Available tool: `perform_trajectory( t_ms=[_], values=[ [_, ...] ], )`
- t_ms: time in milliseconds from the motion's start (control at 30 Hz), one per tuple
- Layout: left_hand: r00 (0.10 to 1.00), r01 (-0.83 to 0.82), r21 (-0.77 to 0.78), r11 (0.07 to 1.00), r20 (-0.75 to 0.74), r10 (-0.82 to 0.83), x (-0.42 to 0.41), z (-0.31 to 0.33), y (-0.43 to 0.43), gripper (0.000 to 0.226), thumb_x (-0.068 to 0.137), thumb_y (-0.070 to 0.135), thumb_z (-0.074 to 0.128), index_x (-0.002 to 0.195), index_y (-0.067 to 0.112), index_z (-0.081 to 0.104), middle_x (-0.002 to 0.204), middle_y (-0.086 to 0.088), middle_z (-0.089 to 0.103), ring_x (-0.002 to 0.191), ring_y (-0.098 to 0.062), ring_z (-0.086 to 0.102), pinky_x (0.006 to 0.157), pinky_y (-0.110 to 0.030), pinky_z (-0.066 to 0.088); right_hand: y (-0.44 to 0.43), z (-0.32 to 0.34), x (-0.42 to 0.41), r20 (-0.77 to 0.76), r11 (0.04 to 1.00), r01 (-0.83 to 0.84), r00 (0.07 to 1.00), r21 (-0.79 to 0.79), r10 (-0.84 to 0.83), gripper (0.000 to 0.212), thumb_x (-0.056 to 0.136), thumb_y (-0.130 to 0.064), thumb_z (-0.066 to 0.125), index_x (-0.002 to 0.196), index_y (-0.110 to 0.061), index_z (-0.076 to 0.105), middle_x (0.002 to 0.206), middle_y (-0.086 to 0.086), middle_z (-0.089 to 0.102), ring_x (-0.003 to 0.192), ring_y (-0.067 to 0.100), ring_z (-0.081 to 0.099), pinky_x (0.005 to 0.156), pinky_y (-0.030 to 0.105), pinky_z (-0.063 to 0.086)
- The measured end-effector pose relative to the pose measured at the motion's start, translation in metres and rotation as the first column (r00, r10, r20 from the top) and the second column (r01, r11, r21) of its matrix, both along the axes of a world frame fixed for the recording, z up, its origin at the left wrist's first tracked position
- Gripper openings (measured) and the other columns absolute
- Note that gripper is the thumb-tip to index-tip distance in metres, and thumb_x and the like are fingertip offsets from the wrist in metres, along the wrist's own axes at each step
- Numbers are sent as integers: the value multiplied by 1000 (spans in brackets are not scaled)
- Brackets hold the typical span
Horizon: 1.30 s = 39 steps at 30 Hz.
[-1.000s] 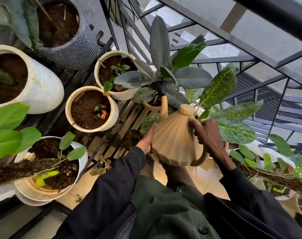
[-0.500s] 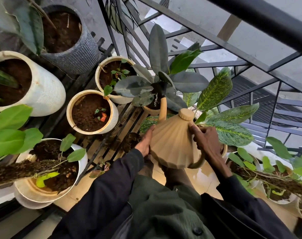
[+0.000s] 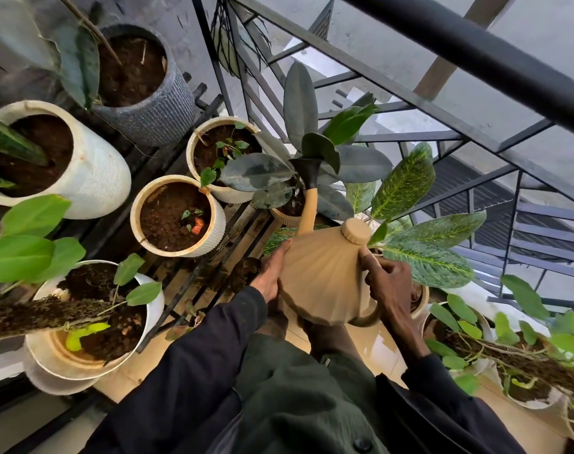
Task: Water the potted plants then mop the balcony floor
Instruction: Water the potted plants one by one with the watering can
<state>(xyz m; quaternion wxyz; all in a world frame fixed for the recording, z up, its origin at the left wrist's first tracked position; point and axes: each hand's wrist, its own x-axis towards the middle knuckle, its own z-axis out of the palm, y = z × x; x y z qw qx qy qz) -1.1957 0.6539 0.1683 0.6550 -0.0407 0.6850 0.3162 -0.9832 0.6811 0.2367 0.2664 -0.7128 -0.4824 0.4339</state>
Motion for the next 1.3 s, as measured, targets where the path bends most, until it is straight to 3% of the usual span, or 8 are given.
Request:
perform_trajectory(
  t_ms=[267,433,567,767,933,1067,1200,1300],
  values=[
    [999,-41,78,996,-22,43,3,10,0,24,98,48,60,102,26,67,97,-3,72,89,-18,67,66,-28,52,-2,-4,9,-41,999,-5,999,43,7,56,80,-66,64,58,-16,74,49,-1,65,42,15,52,55,37,50],
    [994,-98,93,991,-46,103,8,16,3,44,93,50,66,119,14,66,109,-12,73,97,-25,70,69,-31,55,7,1,16,-73,997,-35,997,66,40,54,81,-67,64,62,-17,76,48,-12,64,44,17,55,56,29,47],
    [988,-145,106,984,-44,150,14,25,6,34,97,45,62,113,15,67,97,-5,71,87,-19,66,71,-30,54,18,10,16,-63,993,-98,993,60,102,51,79,-67,61,58,-22,72,47,-14,62,43,2,53,51,23,46],
    [960,-268,140,953,-39,276,22,43,9,45,93,48,67,124,14,66,100,-5,73,91,-20,68,72,-32,53,33,14,24,-75,976,-163,982,141,175,63,83,-63,65,64,-4,75,59,17,67,50,18,53,51,49,49],
    [939,-328,163,930,-50,340,22,50,7,46,91,48,69,123,14,64,104,-5,71,94,-19,66,70,-30,49,43,24,22,-66,954,-243,964,174,257,57,84,-61,64,61,-11,75,49,-8,60,47,16,49,49,36,42],
    [935,-338,197,920,-42,352,11,52,-2,50,90,54,68,124,17,65,114,-7,72,101,-18,67,73,-29,50,53,41,7,-30,932,-317,944,178,327,56,81,-66,62,63,-15,75,50,-8,63,46,18,53,52,31,45],
    [921,-378,231,897,-3,389,-6,47,-9,55,86,62,69,127,25,68,122,-3,73,110,-17,67,83,-32,53,65,47,-18,40,898,-412,911,153,411,63,83,-66,64,63,-7,72,53,9,61,52,38,57,52,48,53],
    [922,-381,211,900,9,388,-25,48,-9,70,78,75,68,131,29,65,124,-1,72,114,-19,67,96,-42,54,74,51,-46,79,874,-467,884,134,460,64,84,-66,63,61,-7,71,56,18,62,48,32,54,52,44,50]
  ],
)
